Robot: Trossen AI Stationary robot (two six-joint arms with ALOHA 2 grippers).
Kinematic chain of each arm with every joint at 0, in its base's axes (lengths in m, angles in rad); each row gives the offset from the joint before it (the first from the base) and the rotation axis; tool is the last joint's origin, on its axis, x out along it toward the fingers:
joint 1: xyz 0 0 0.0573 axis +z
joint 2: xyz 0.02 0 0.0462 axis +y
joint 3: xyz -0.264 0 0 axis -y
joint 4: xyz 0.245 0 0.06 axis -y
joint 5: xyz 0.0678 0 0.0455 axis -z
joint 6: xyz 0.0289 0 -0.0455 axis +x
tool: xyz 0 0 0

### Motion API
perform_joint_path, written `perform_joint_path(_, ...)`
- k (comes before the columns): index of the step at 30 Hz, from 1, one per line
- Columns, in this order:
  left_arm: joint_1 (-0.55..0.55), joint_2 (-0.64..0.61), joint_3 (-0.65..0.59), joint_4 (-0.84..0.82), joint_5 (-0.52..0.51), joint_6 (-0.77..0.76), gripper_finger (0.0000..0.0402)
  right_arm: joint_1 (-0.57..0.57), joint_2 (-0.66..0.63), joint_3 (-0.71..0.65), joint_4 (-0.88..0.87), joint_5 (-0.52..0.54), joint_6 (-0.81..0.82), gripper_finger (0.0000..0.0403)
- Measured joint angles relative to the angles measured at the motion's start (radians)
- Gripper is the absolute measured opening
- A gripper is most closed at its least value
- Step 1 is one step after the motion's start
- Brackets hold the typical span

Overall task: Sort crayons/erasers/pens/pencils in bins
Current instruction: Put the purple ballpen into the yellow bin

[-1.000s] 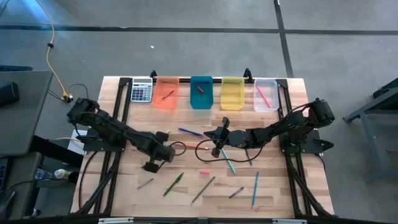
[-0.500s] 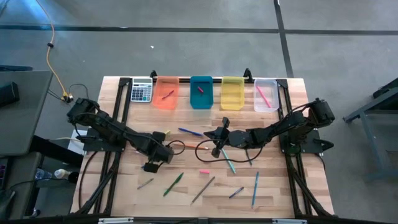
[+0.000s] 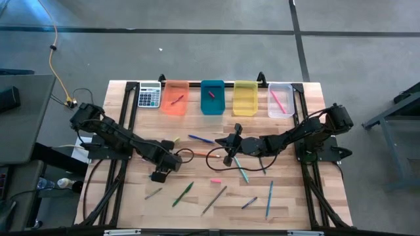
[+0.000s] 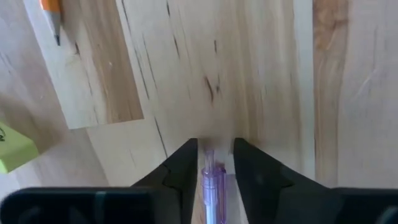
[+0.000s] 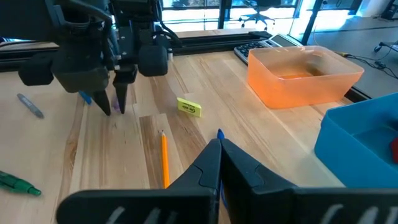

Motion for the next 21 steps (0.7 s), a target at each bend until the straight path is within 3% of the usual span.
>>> perform_joint_path(8, 0.001, 0.001, -0.001, -0.008, 0.018, 0.042, 0.0007, 0.000, 0.000, 0.000, 0.000, 0.000, 0.001, 0.0000)
perform_joint_path(21, -0.004, 0.006, 0.077, -0.015, -0.035, 0.034, 0.0001, 0.002, 0.000, 0.000, -0.011, 0.000, -0.001, 0.0000)
